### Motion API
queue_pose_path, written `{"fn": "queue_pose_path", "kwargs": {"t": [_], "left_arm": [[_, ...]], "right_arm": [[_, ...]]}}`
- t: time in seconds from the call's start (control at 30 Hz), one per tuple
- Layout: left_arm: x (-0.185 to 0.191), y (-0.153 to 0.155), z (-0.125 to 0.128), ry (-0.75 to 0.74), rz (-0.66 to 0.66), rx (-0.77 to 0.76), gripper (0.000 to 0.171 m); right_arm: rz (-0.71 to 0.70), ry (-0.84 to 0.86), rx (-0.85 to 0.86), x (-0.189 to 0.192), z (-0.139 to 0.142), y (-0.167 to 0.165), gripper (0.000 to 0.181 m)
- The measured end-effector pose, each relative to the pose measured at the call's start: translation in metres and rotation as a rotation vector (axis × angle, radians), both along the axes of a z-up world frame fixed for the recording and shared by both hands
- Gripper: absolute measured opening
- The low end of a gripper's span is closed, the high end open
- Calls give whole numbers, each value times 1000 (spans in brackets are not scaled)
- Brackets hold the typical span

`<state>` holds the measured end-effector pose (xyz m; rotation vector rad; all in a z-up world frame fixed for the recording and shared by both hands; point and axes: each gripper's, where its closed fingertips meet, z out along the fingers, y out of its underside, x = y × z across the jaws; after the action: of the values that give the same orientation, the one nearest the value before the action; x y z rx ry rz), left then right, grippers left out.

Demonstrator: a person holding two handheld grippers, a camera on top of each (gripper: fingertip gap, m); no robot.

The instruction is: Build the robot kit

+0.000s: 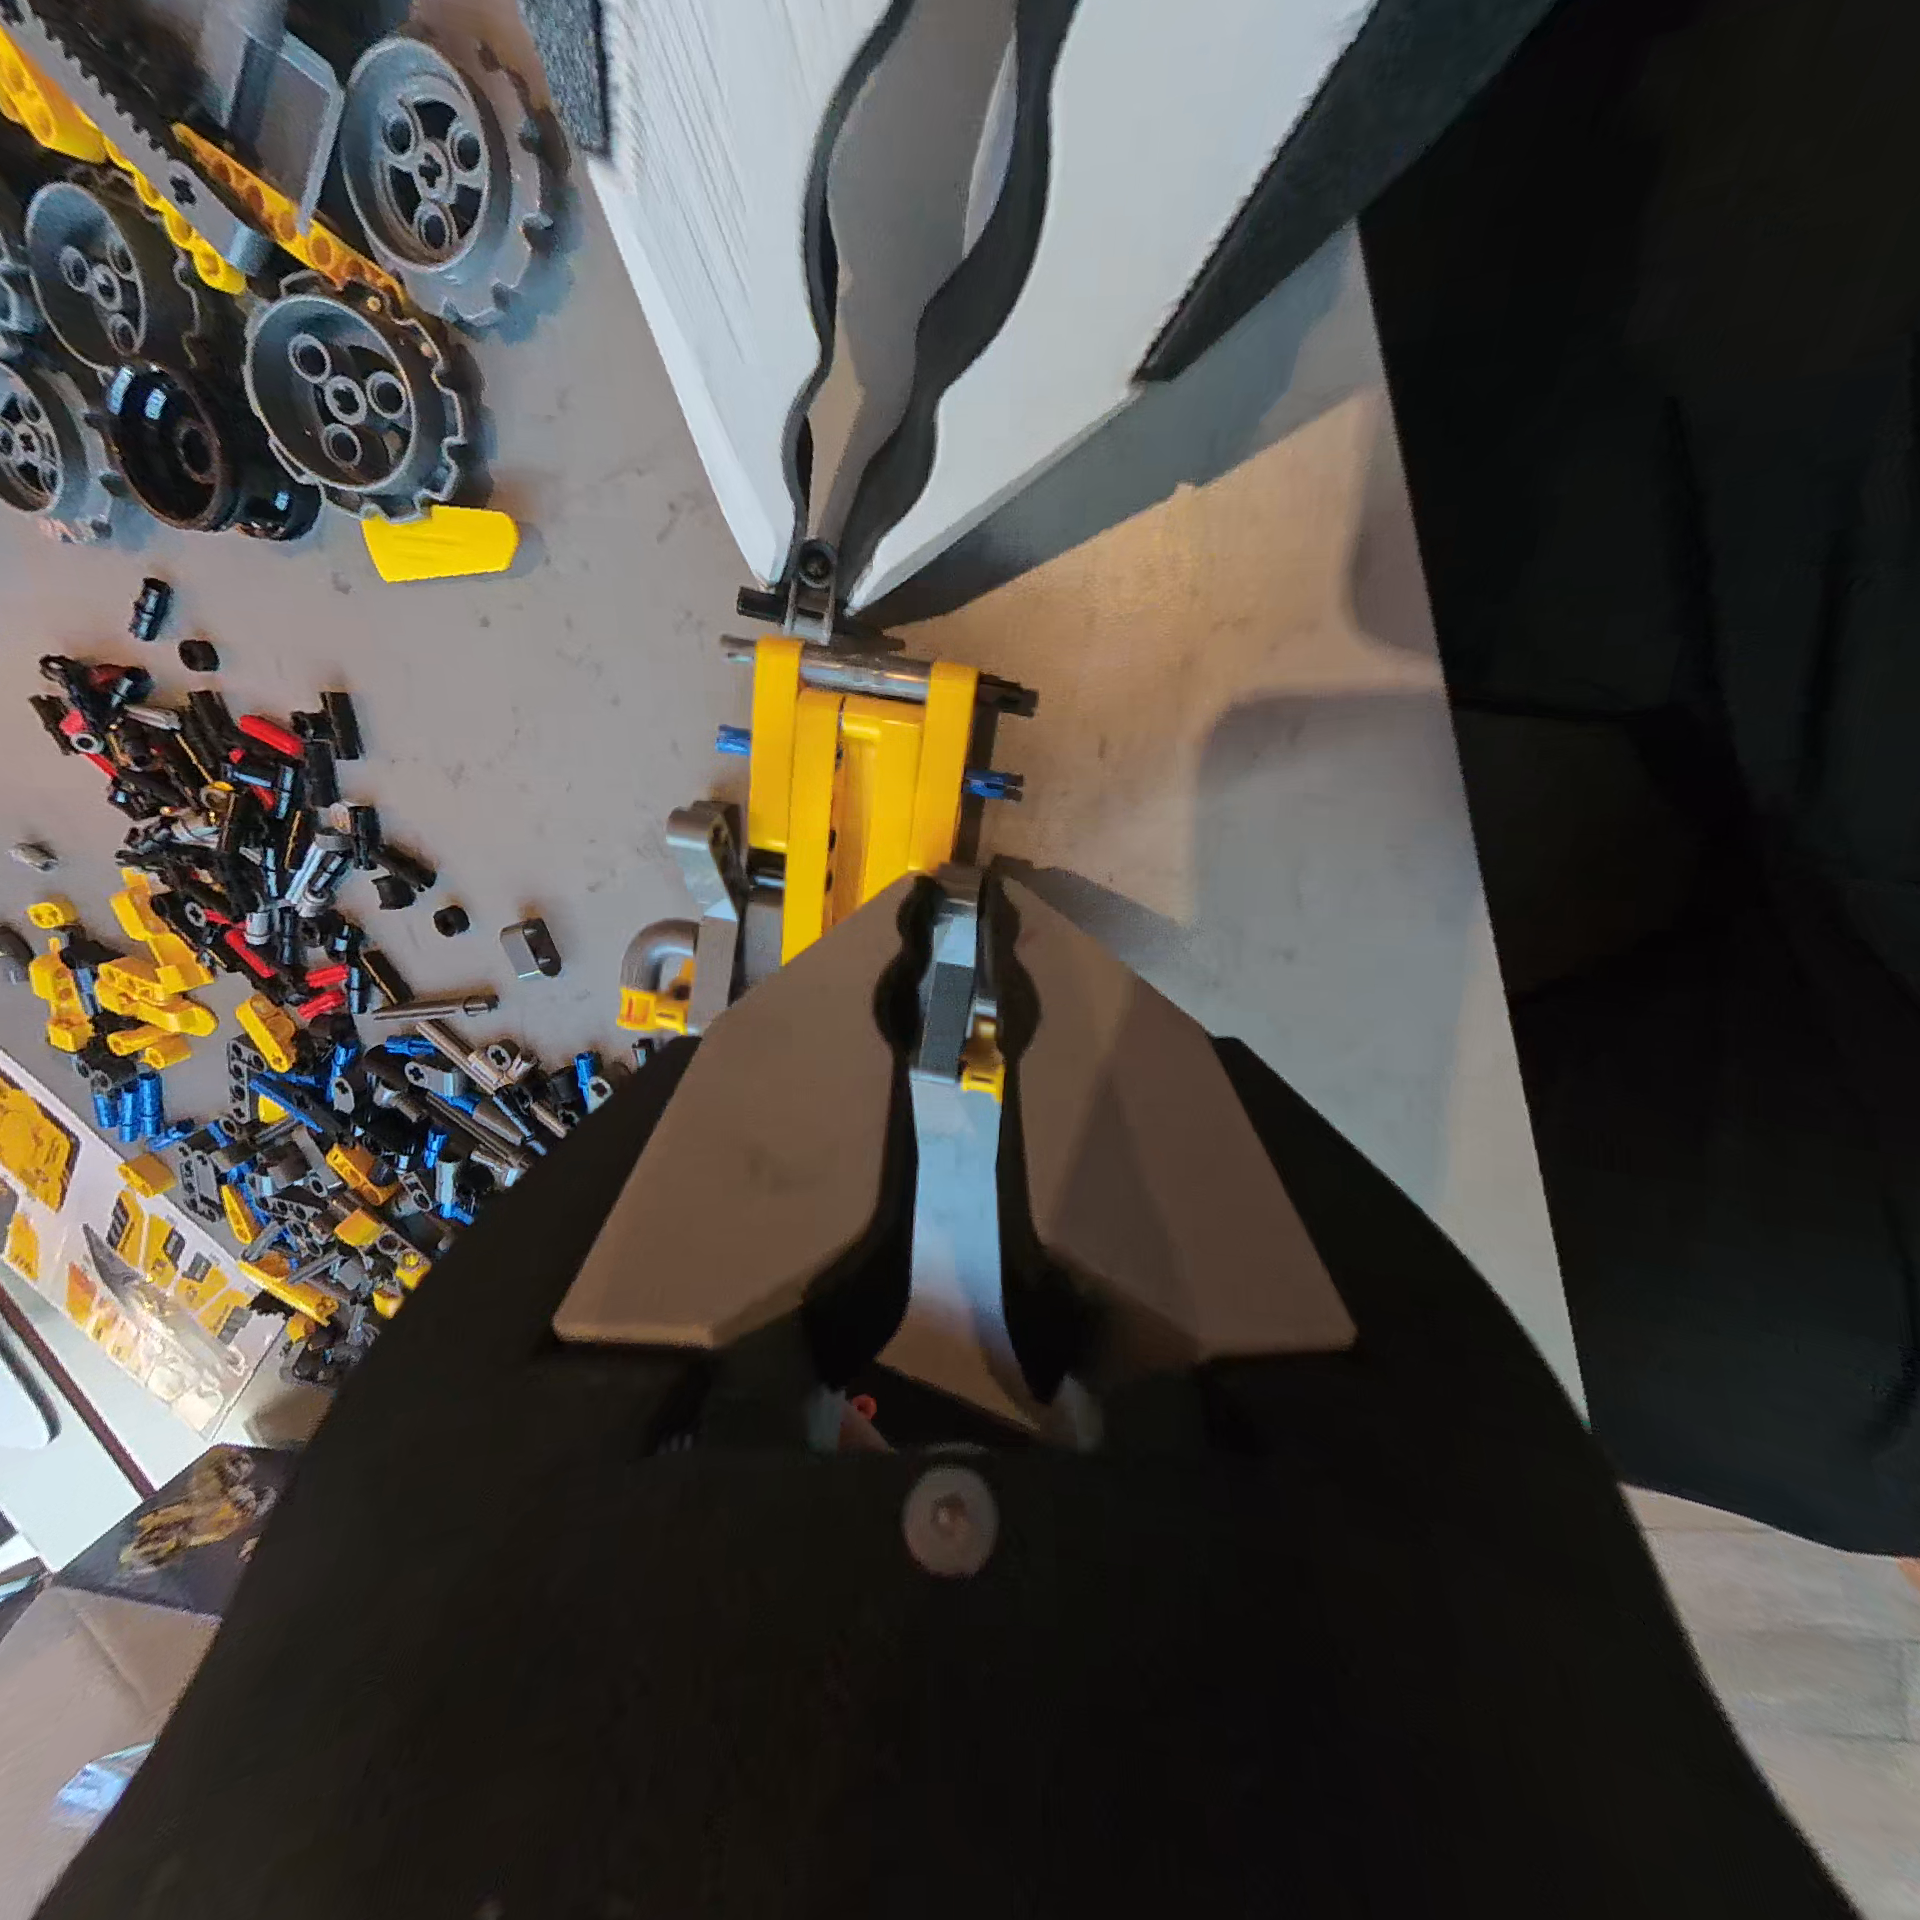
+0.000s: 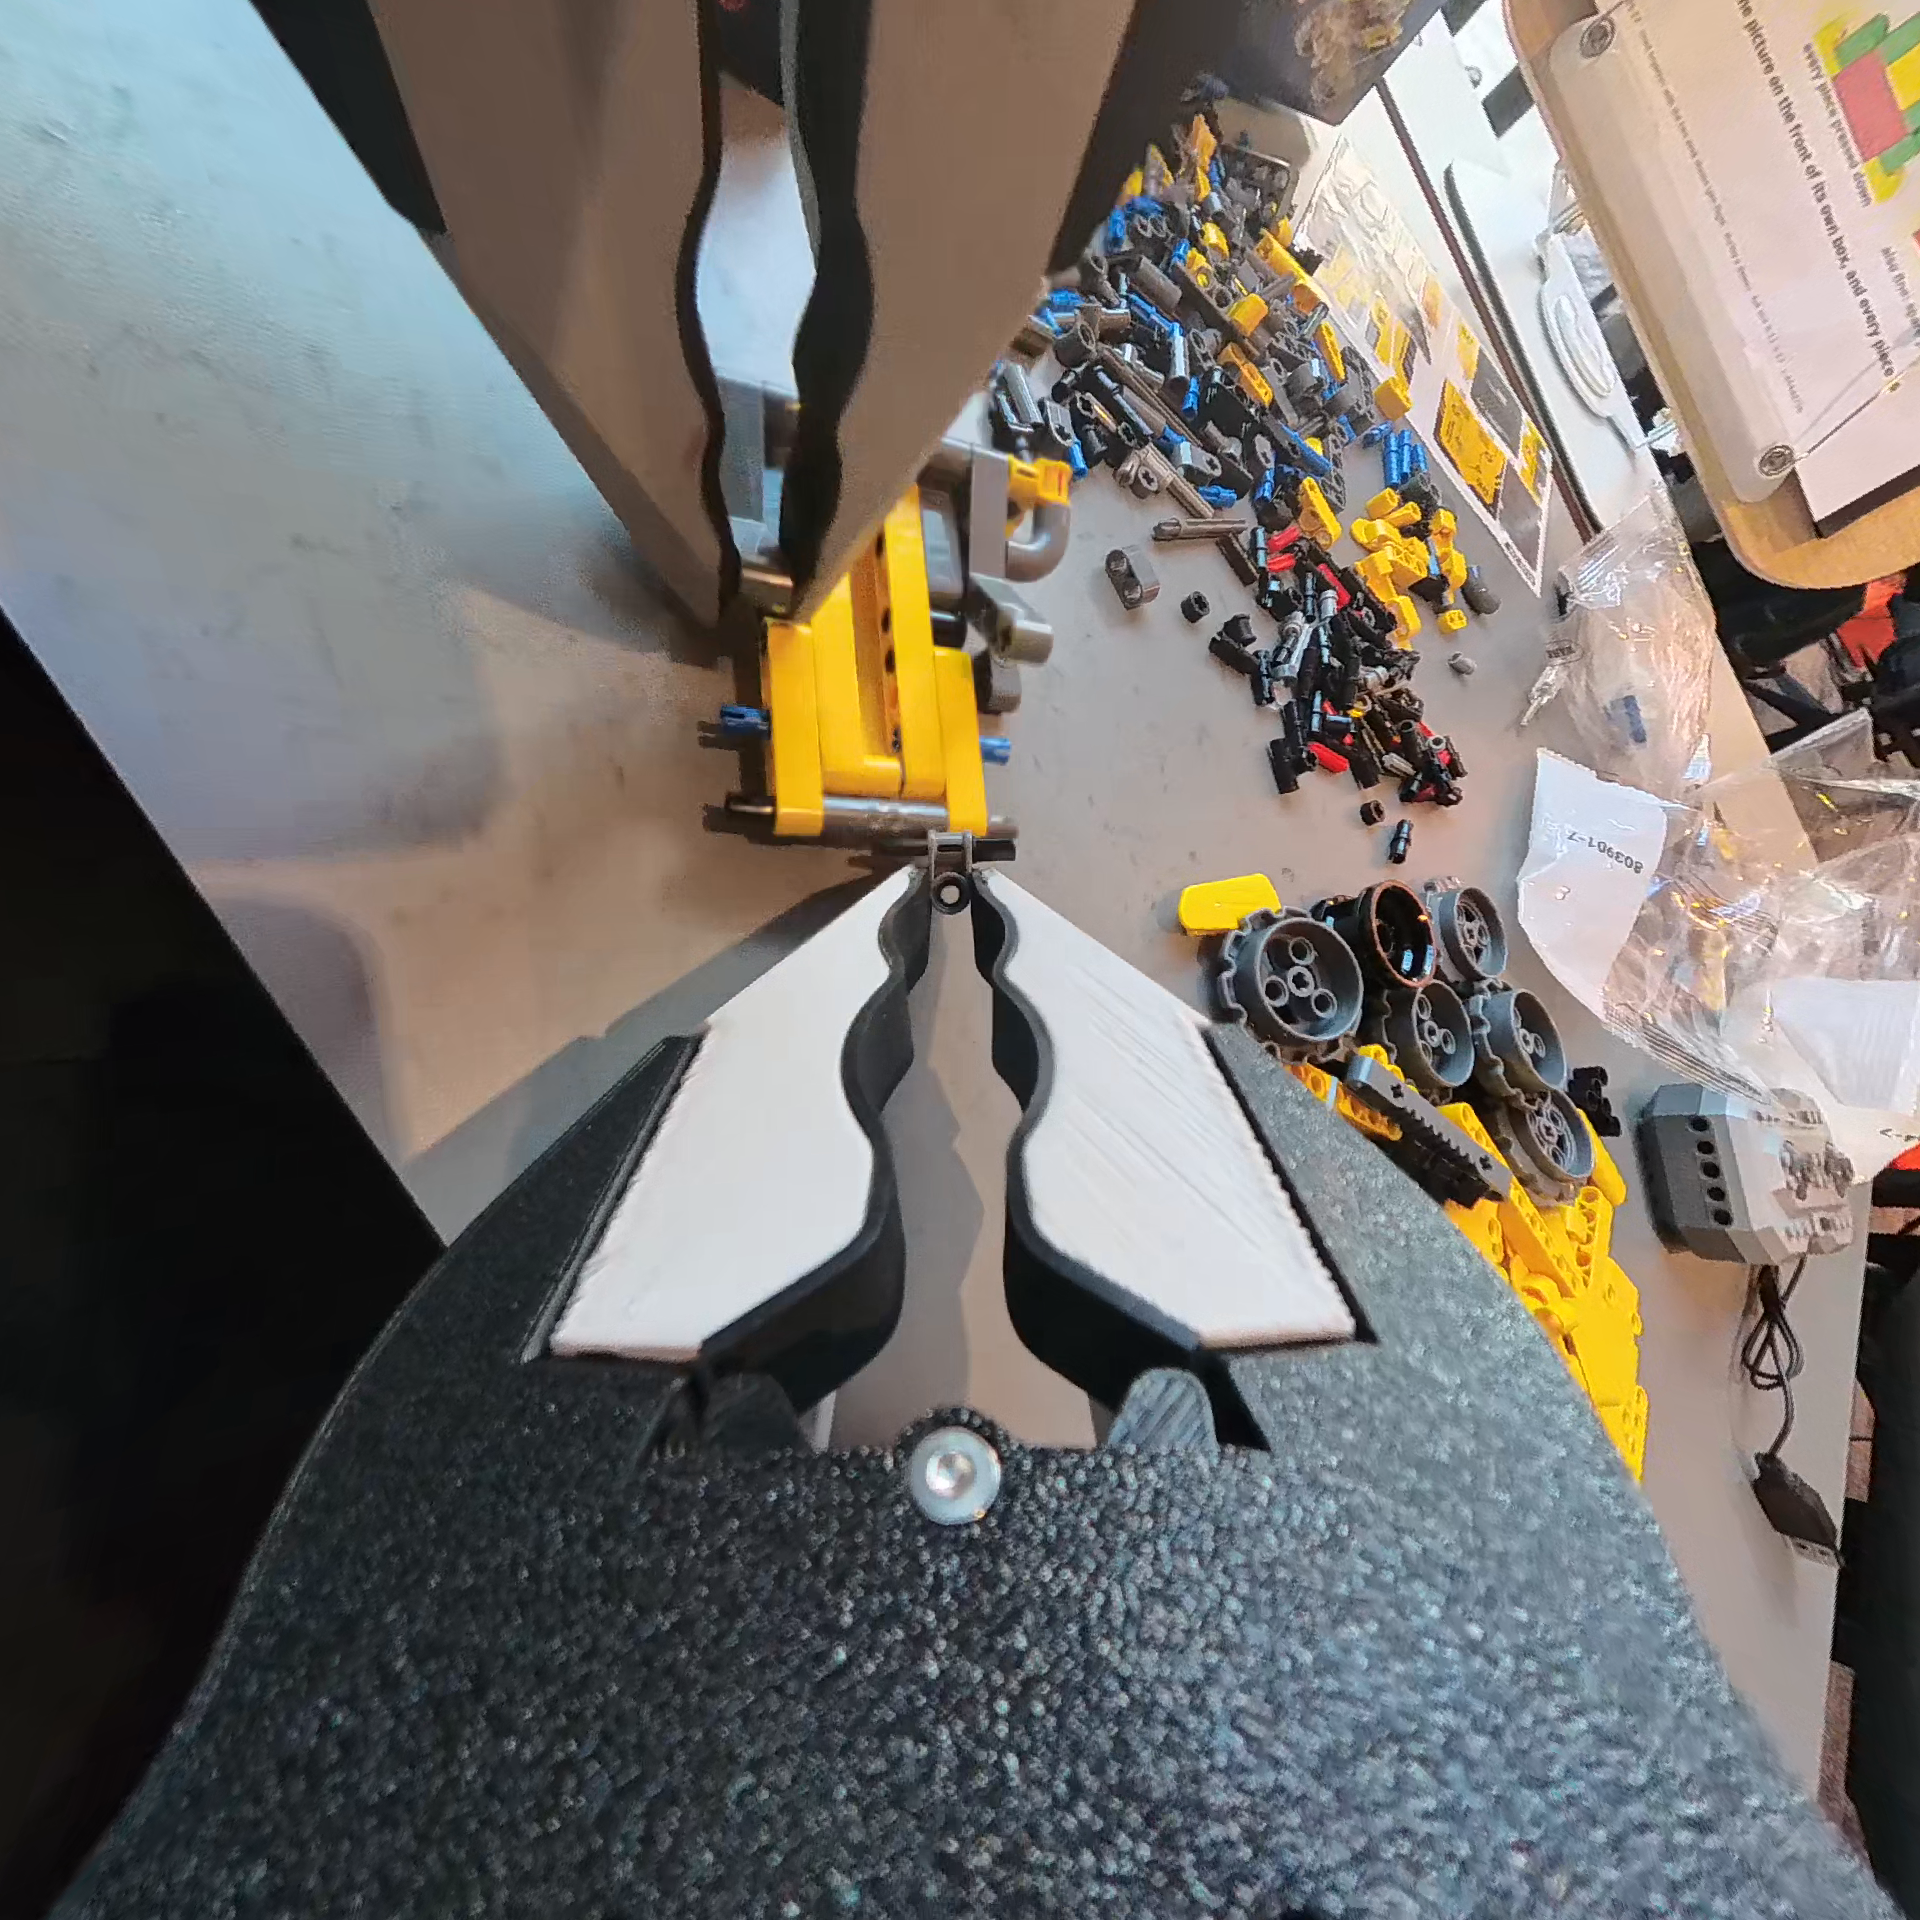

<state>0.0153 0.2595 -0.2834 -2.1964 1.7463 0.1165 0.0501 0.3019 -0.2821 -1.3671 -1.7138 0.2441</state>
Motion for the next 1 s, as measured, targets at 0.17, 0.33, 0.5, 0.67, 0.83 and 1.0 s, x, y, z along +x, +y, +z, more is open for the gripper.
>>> {"fn": "queue_pose_path", "kwargs": {"t": [0.17, 0.33, 0.5, 0.67, 0.83, 1.0], "left_arm": [[8, 11, 23, -149, 73, 103, 6], [27, 19, 87, -730, 318, 293, 5], [17, -9, 115, -1330, 512, 425, 5], [8, -35, 104, -1551, 656, 472, 6], [5, -52, 96, -1690, 754, 408, 6], [-8, -47, 74, -1685, 898, 285, 5]], "right_arm": [[-38, 39, -20, 12, 10, 9, 4], [-78, 149, -77, 27, 39, 12, 4], [52, 311, -257, 20, 75, -35, 4], [231, 468, -595, 1, 99, -95, 4], [319, 560, -1195, -6, 114, -113, 4], [357, 539, -1456, -4, 102, -106, 4]]}}
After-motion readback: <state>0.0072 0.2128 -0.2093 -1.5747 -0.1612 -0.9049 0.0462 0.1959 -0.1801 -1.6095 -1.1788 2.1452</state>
